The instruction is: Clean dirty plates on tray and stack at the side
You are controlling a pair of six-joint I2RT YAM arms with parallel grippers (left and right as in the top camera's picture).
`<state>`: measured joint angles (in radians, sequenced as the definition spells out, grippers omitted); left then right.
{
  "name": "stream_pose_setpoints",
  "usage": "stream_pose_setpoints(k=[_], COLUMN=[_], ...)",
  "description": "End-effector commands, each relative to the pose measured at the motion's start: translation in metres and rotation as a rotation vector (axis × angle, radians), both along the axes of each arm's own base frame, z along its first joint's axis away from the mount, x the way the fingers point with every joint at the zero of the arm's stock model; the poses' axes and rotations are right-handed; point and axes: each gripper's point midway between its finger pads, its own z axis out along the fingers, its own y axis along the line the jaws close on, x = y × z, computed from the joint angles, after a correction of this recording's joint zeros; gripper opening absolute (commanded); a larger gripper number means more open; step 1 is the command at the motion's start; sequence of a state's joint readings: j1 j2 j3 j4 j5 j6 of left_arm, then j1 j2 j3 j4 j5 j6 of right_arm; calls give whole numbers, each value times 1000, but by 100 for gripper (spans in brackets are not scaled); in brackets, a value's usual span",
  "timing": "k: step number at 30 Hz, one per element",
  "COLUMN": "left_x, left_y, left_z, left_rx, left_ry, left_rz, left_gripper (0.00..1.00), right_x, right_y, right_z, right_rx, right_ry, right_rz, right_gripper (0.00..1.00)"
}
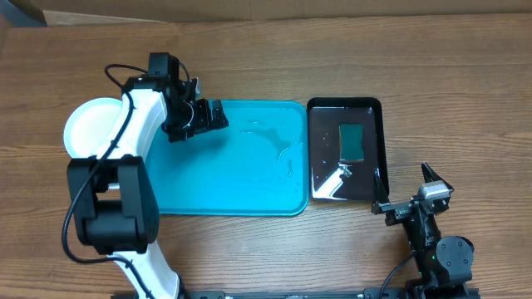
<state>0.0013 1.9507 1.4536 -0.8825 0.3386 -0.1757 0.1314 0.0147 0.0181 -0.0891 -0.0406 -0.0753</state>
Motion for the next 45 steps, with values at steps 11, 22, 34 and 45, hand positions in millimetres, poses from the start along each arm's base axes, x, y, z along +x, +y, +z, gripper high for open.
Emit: stream_pose_setpoints(k=[11, 22, 34, 45], left_x=[-49, -145, -211, -231], left_y=[0, 17, 37, 43], left_z=[244, 331, 228, 311], left_rx=[15, 129, 222, 222], left_ry=[-655, -1002, -1021, -1752], left_rz=[-12, 15, 97, 207], left_gripper=[100, 100, 100, 100], right_x=[0, 0, 0, 0], right_y=[-2, -2, -2, -2], right_z=[-1, -1, -1, -1], right_rx=[-3, -3, -3, -3], right_ry=[-8, -8, -8, -8], right_rz=[-9, -9, -9, -9], right_gripper=[100, 100, 100, 100])
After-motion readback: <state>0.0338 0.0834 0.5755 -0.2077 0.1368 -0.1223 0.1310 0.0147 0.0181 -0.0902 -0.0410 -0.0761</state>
